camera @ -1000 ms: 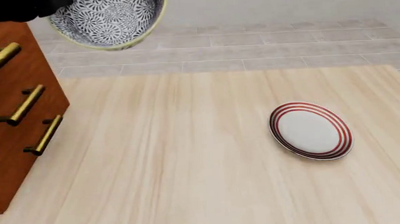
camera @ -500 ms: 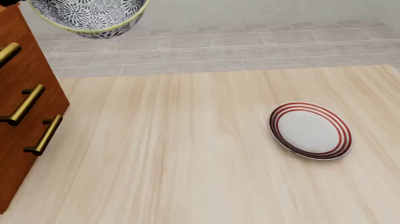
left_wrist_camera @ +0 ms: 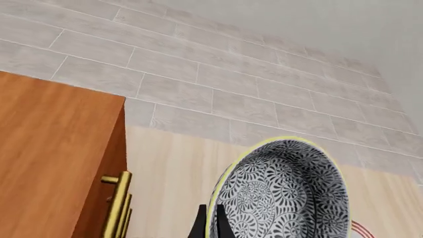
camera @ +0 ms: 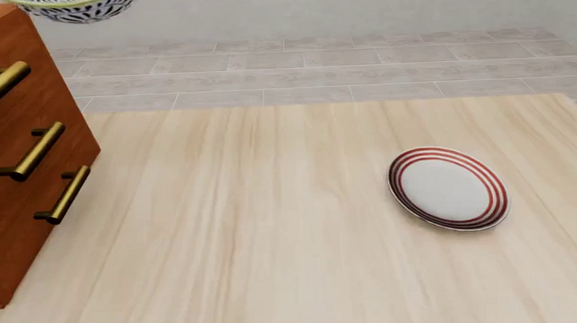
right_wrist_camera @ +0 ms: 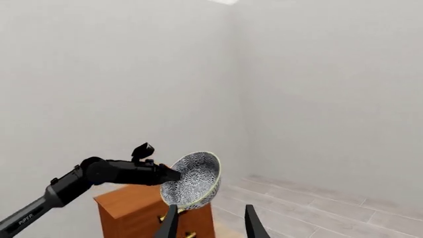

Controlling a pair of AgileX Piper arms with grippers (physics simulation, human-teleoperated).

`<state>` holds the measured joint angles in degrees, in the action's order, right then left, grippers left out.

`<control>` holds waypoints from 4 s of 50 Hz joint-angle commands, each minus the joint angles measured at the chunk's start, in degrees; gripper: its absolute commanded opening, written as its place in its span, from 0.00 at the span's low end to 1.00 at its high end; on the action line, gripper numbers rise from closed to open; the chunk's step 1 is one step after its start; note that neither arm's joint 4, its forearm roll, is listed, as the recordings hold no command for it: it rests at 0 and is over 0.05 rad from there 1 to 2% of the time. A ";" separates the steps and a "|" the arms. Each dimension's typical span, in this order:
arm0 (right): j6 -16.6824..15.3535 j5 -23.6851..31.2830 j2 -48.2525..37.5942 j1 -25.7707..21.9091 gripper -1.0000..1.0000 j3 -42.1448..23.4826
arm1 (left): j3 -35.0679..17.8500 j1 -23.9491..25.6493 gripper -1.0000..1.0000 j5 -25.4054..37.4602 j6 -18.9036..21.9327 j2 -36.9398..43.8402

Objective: Put the bowl on top of the cabinet.

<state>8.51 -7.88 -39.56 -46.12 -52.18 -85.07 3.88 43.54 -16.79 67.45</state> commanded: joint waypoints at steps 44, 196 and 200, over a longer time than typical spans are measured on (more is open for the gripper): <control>-2.49 -5.48 3.25 -11.84 1.00 2.94 | -2.10 -11.45 0.00 5.45 -13.15 -6.22; -10.04 -3.54 0.96 -16.13 1.00 2.72 | 12.37 -42.91 0.00 -0.85 -2.60 -11.99; -10.16 -3.66 0.83 -16.19 1.00 2.70 | 12.31 -43.31 0.00 -1.59 -2.95 -11.50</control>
<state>-1.51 -11.46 -38.64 -62.26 -49.47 -72.35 -38.48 43.11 -19.43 55.40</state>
